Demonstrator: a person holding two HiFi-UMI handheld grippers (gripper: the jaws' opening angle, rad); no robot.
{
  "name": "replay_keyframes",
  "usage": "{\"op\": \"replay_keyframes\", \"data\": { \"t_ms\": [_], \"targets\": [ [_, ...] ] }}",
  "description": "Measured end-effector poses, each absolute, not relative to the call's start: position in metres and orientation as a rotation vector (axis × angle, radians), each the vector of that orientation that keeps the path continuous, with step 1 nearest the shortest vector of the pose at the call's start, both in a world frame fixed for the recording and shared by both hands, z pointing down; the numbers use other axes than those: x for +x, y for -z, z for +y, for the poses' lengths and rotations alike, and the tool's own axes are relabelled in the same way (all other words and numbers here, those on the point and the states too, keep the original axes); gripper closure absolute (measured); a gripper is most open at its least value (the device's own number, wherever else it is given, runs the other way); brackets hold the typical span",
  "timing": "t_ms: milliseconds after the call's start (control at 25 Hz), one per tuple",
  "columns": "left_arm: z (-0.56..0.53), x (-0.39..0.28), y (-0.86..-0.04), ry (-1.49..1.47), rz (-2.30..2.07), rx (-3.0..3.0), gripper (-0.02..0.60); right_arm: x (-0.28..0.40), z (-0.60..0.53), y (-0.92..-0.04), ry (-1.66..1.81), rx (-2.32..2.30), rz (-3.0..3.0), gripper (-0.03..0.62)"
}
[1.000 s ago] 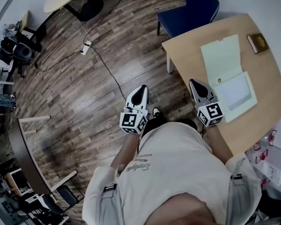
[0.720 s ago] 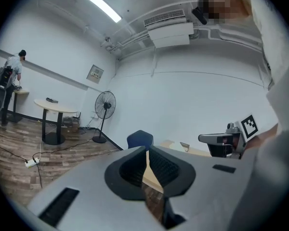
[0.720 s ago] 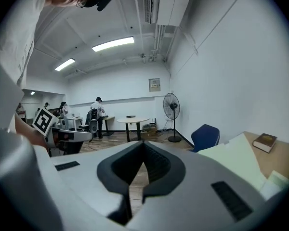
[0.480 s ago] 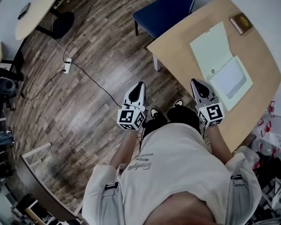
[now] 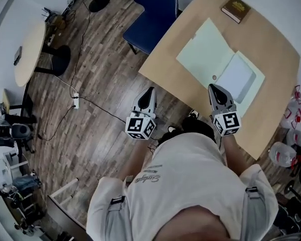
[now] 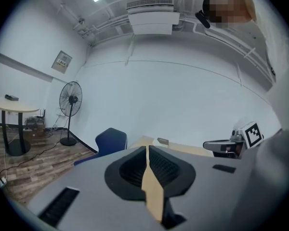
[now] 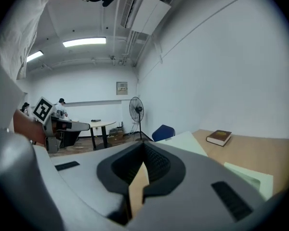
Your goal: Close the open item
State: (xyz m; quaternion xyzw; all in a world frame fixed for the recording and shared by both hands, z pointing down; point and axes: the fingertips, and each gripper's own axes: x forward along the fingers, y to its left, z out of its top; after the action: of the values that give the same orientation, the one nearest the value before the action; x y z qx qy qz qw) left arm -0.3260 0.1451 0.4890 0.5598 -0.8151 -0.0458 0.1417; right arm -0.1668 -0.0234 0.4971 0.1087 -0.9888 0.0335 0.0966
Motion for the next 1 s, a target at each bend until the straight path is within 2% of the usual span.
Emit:
{"op": "replay_keyframes", "data": {
  "t_ms": [200, 640, 1000],
  "targets": [
    [0.084, -0.328, -0.499, 0.072, -2.257, 1.675, 0.554, -0.158, -0.073, -0.497, -0.130, 0.418, -2.952, 0.599],
    [-0.042, -0.309, -0.488, -0.048, -2.153, 1.852, 0.554, -0.086, -0.147, -0.535, -0.197, 0.591, -2.848, 0.599],
    [-0.091, -0.298, -0.504, -0.055, -1.992, 1.998, 0.554, -0.092, -0.162, -0.546, -0.251, 0.709, -2.816, 0.599]
  ]
}}
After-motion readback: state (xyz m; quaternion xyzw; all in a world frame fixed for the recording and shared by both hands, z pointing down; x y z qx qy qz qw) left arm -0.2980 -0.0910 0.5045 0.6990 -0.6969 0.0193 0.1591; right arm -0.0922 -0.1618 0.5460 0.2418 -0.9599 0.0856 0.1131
